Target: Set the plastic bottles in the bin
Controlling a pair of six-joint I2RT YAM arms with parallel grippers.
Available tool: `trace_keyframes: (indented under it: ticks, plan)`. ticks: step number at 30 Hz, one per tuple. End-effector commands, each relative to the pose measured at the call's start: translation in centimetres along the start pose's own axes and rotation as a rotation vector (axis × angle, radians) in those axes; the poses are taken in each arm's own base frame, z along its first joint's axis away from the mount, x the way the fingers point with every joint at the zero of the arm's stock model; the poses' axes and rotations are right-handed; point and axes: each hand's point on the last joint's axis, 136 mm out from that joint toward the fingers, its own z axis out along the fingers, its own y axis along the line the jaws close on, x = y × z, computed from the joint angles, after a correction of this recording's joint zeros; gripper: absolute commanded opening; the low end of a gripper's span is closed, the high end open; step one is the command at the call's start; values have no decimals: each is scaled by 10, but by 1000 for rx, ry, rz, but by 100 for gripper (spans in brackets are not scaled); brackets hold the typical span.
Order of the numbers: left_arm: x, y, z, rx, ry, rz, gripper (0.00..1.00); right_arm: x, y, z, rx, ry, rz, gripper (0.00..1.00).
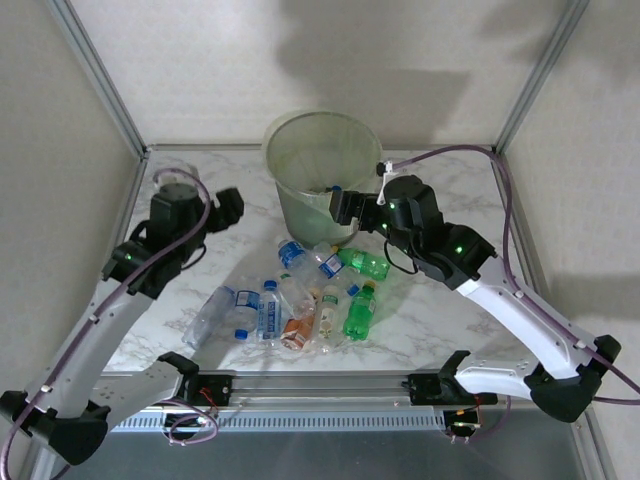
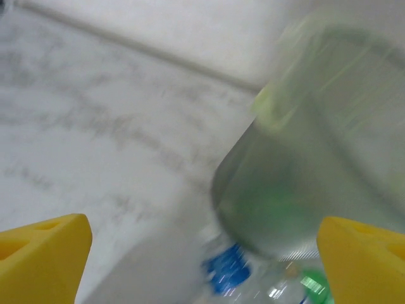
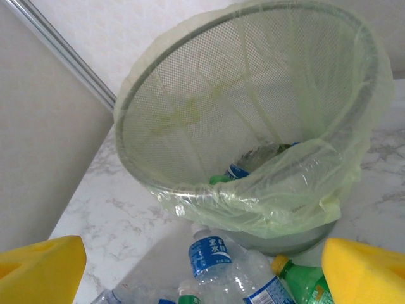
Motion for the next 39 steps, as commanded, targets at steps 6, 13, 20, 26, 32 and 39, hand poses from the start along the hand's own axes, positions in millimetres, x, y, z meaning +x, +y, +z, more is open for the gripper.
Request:
trace_keyframes:
  ticks: [6, 13, 20, 26, 32, 39]
  plan:
    - [127, 74, 18, -222, 324, -45, 89, -9, -1, -6, 2, -60, -1, 97]
    - [166, 95, 28, -288, 406, -54, 91, -5, -5, -4, 19, -57, 0, 98]
    - [177, 117, 28, -412, 404, -93, 93, -2, -10, -4, 25, -68, 10, 99]
    - [205, 132, 31, -473, 448, -158, 91, 0, -12, -5, 22, -85, 14, 99]
    - [221, 141, 30, -505, 480, -182, 91, 1, -15, -3, 32, -83, 0, 99]
    - [224, 148, 34, -552, 475, -191, 94, 2, -17, -5, 35, -92, -5, 99]
